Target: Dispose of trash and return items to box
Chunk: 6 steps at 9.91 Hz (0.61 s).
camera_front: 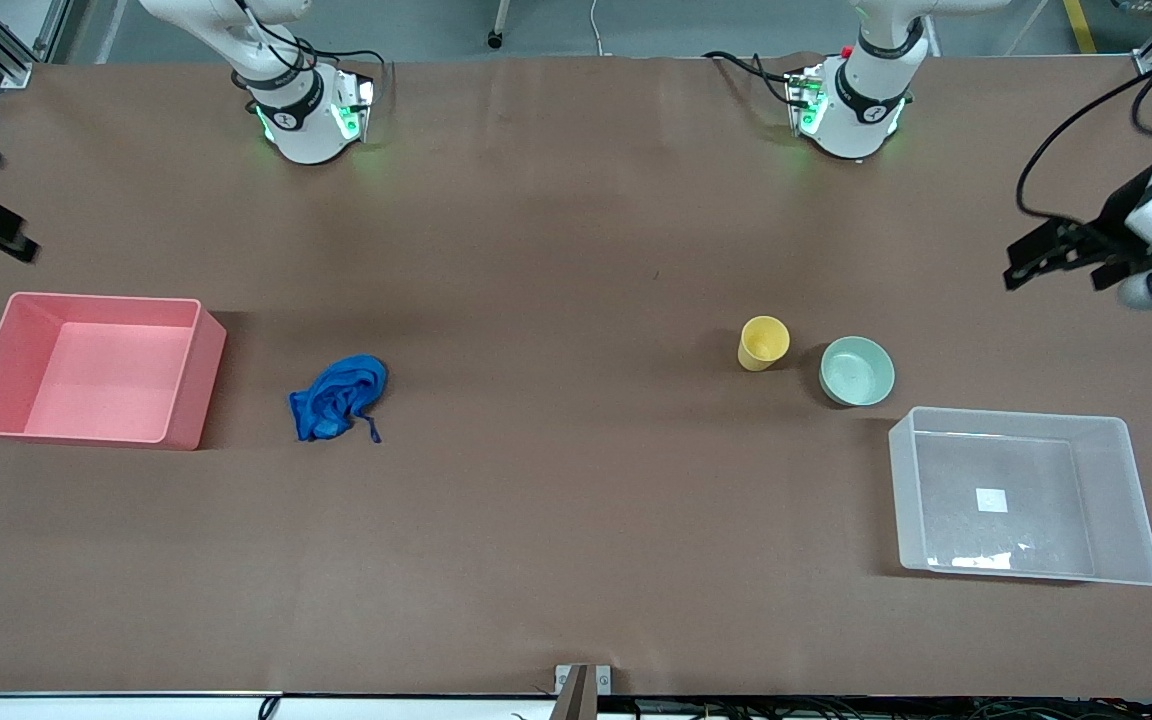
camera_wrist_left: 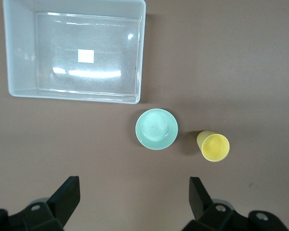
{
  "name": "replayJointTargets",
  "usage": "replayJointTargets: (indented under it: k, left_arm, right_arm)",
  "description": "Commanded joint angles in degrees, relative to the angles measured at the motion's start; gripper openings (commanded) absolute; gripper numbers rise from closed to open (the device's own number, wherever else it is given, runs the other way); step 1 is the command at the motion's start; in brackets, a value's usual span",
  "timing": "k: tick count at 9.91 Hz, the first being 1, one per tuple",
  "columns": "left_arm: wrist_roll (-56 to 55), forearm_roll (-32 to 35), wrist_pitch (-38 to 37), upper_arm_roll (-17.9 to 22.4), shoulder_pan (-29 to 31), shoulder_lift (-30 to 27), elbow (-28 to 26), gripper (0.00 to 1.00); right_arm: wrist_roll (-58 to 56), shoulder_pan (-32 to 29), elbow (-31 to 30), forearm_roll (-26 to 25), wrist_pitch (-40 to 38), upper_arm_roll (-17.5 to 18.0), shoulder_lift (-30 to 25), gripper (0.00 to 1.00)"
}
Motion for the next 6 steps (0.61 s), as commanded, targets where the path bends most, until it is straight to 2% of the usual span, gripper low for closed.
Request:
replayJointTargets:
  k: [1,3,4,5,6]
  left_arm:
    - [-0.7,0.9,13.3,-0.1,0.1,-2.5,-16.1,1.00]
    - [-0.7,0.9,22.7,-0.1,0.1,-2.0,-26.9,1.00]
    - [-0.7,1.0,28.0,-0.1,0.1,-0.3,-30.5,0.99]
    - [-0.7,1.0,34.3,-0.1,0.2,3.8,-32.0,0.99]
    - [-0.7,0.9,40.0,-0.1,0.2,8.2,-32.4,0.99]
  right_arm:
    - [0.6,1.9,-9.1,0.2,11.9,4.2,4.5,1.00]
    - [0.7,2.4,-24.8,-0.1,32.0,7.3,6.0,1.00]
    - [0.7,2.4,-29.2,-0.3,39.8,7.5,8.6,1.00]
    - [0.6,2.8,-31.4,-0.3,45.9,7.5,12.2,1.00]
    - [0.6,3.5,-31.9,-0.4,48.8,7.4,15.5,1.00]
